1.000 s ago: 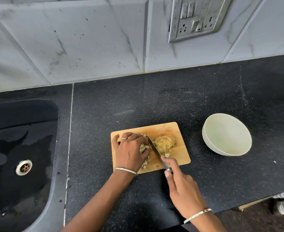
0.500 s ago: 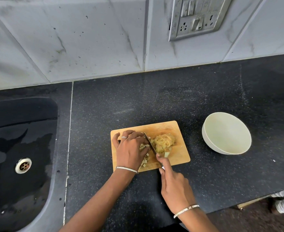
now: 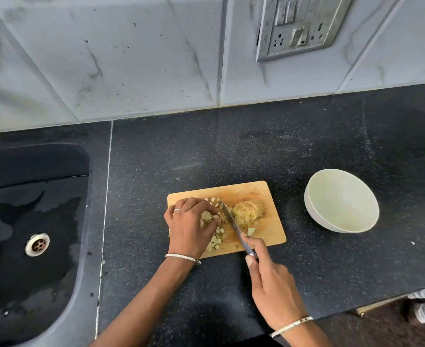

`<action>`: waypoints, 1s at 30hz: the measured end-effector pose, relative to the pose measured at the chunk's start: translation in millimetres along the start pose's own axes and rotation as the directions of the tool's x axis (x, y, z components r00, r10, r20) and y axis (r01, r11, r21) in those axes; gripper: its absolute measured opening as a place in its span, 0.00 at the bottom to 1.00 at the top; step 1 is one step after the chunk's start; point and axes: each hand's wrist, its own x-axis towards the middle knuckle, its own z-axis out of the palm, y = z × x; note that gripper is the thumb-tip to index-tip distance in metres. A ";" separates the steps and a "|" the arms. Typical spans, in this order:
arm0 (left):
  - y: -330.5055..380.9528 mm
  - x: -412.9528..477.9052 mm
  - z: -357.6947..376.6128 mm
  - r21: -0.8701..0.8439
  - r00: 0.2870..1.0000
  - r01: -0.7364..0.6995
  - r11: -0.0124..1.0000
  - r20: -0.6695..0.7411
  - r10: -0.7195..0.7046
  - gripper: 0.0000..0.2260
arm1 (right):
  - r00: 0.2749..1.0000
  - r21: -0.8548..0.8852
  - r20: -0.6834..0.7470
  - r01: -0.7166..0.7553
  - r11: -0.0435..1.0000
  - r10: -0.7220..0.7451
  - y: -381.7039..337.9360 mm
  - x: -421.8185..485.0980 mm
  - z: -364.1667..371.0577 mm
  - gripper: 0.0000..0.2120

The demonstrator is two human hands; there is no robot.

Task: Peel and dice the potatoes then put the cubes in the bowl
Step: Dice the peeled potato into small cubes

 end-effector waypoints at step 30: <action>8.1 0.7 9.4 0.095 0.999 0.039 0.995 0.006 -0.040 0.06 | 0.999 -0.135 0.030 -0.041 0.990 0.046 -8.8 6.6 21.5 0.23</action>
